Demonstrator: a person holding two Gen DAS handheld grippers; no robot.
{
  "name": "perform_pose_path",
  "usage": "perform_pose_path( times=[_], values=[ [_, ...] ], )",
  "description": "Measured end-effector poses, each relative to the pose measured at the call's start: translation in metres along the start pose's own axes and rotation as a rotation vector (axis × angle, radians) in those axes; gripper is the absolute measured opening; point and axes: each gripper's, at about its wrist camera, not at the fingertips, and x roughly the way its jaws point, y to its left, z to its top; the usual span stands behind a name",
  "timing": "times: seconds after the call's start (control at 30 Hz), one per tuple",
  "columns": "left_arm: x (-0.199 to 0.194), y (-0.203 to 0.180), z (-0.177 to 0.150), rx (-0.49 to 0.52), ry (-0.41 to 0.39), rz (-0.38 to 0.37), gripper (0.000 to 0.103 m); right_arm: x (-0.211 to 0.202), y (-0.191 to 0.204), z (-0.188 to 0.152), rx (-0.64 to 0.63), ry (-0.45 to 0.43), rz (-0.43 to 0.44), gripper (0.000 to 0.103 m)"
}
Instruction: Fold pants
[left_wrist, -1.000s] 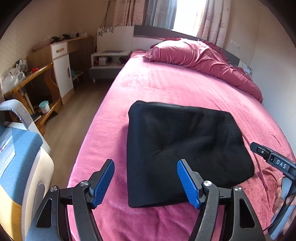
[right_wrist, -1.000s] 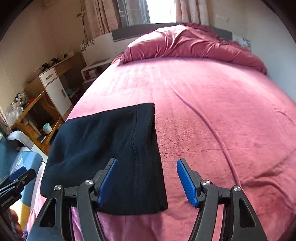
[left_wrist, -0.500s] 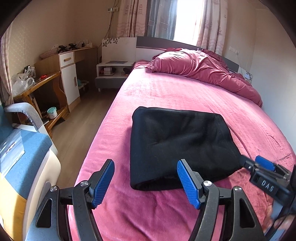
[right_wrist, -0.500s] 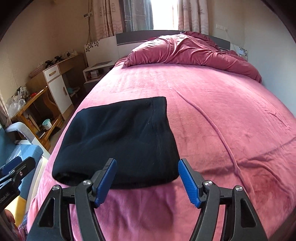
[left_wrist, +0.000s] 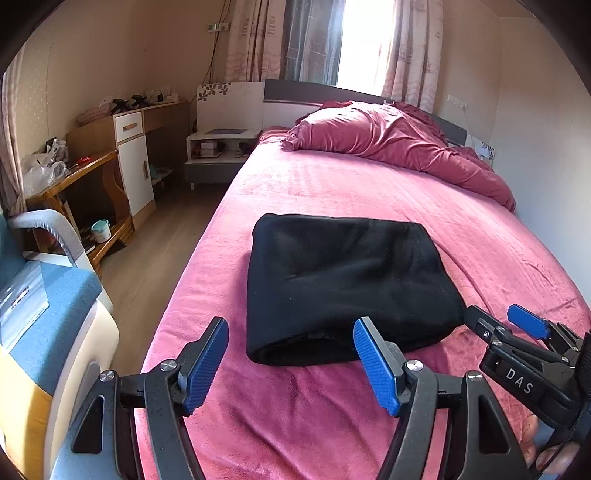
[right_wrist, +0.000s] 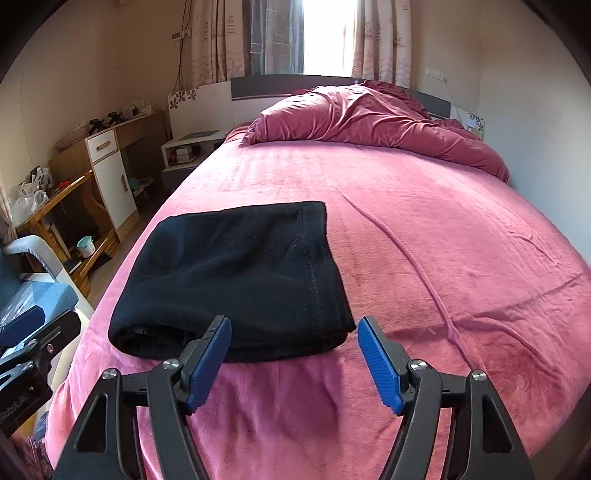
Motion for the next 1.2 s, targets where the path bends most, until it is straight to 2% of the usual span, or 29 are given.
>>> perform_pose_path(
  times=[0.4,1.2],
  values=[
    [-0.021,-0.003,0.012,-0.009,-0.062,0.034,0.072,-0.029,0.01,0.006,-0.009,-0.081,-0.04,0.073],
    [-0.031,-0.006,0.016,-0.008,-0.092,0.046,0.072,-0.038,0.015,0.006,-0.014,-0.098,-0.041,0.077]
  ],
)
